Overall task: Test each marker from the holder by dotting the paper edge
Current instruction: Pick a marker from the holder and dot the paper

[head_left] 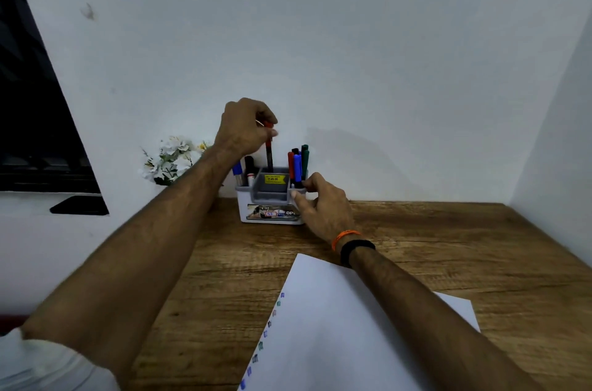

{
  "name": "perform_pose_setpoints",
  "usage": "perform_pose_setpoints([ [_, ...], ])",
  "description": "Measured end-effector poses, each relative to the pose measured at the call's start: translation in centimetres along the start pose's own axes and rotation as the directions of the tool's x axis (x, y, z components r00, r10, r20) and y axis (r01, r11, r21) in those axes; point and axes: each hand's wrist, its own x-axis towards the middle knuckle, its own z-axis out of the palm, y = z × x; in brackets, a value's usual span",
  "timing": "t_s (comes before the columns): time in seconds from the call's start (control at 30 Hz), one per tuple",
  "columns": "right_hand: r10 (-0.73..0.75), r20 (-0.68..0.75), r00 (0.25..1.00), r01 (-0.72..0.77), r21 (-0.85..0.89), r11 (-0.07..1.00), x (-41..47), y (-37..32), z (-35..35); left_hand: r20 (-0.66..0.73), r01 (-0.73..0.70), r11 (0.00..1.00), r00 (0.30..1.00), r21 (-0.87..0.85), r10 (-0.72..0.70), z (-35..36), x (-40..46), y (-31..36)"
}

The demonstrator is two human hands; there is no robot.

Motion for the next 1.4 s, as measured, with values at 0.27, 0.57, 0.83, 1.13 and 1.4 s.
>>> perform_pose_setpoints([
  [0.27, 0.095, 0.012, 0.995, -0.093, -0.133, 0.987, -1.3, -2.0, -0.8, -0.251, -0.045, 0.98, 0.968, -0.195, -0.005, -5.3, -3.7, 3.4],
  [0.57, 0.345, 0.256, 0.903, -0.421, 0.691, 0.588, -5.2, -6.3, -3.0, -0.037, 0.291, 0.537, 0.855, -0.792, -0.517, -3.3, -13.0, 3.5],
  [0.83, 0.275, 0.283, 0.919, -0.391, 0.749, 0.535, -7.4, -5.0, -5.0, 0.451, 0.548, 0.211, 0.81, -0.81, -0.373, -1.5, -18.3, 2.9],
  [1.13, 0.11, 0.341, 0.933, -0.313, 0.623, 0.717, -9.7, -3.2, -5.3, 0.548, 0.236, 0.905, 0.837, -0.354, -0.004, -0.3, -20.4, 3.4],
  [1.4, 0.054, 0.385, 0.922, -0.306, 0.634, 0.71, -10.3, -3.1, -4.1, 0.514, 0.113, 0.952, 0.856, -0.286, 0.053, 0.3, -21.2, 3.2],
])
